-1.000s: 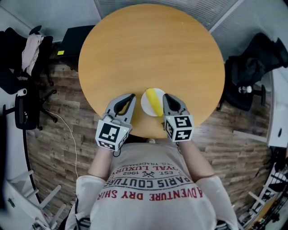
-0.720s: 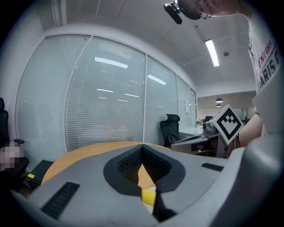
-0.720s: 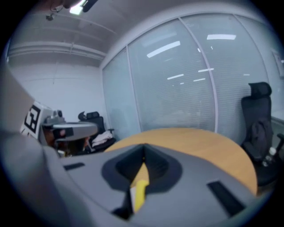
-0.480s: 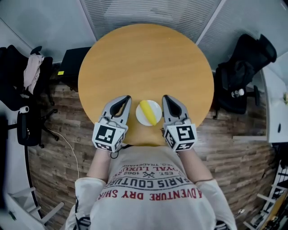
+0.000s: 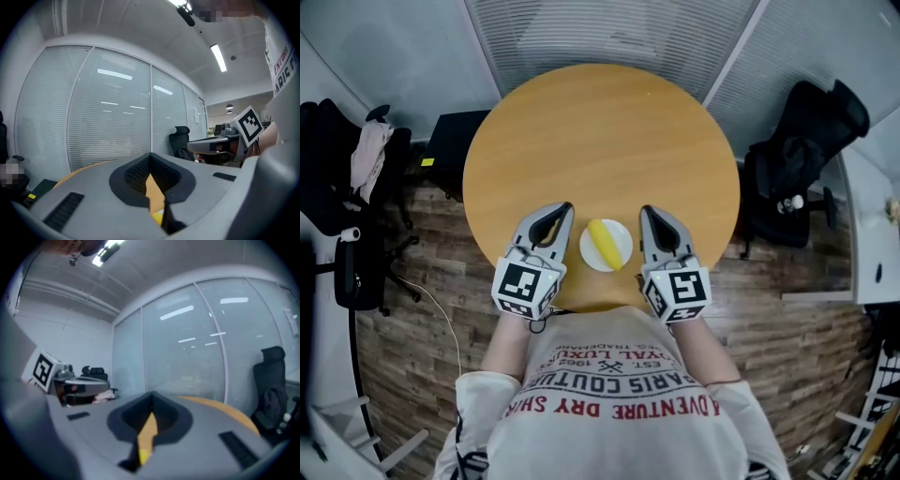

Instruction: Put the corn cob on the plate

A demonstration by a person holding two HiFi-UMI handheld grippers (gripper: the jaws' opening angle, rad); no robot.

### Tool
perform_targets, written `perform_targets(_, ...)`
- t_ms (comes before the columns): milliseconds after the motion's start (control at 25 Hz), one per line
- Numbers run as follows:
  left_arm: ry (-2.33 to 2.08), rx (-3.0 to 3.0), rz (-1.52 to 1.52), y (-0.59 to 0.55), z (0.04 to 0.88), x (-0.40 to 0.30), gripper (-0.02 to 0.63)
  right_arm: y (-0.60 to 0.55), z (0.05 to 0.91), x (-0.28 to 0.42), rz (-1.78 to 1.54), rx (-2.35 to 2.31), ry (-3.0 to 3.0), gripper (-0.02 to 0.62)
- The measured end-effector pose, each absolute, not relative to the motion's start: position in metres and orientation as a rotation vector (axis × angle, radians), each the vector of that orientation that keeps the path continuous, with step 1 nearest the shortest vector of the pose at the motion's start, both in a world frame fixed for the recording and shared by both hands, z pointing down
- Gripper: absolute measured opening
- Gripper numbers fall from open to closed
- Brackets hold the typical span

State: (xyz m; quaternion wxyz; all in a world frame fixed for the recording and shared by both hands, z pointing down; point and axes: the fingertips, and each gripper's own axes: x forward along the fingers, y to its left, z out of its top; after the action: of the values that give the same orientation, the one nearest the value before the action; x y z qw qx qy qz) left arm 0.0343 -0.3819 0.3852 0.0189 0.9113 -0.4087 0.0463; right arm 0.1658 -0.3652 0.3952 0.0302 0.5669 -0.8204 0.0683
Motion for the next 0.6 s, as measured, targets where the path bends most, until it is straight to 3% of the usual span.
perform_targets(600, -1.282, 2.820, 0.144, -0.3746, 0.3853, 0.0366, 0.032, -0.3593, 0.4027, 0.1575, 0.211, 1.667, -2.551, 0.028)
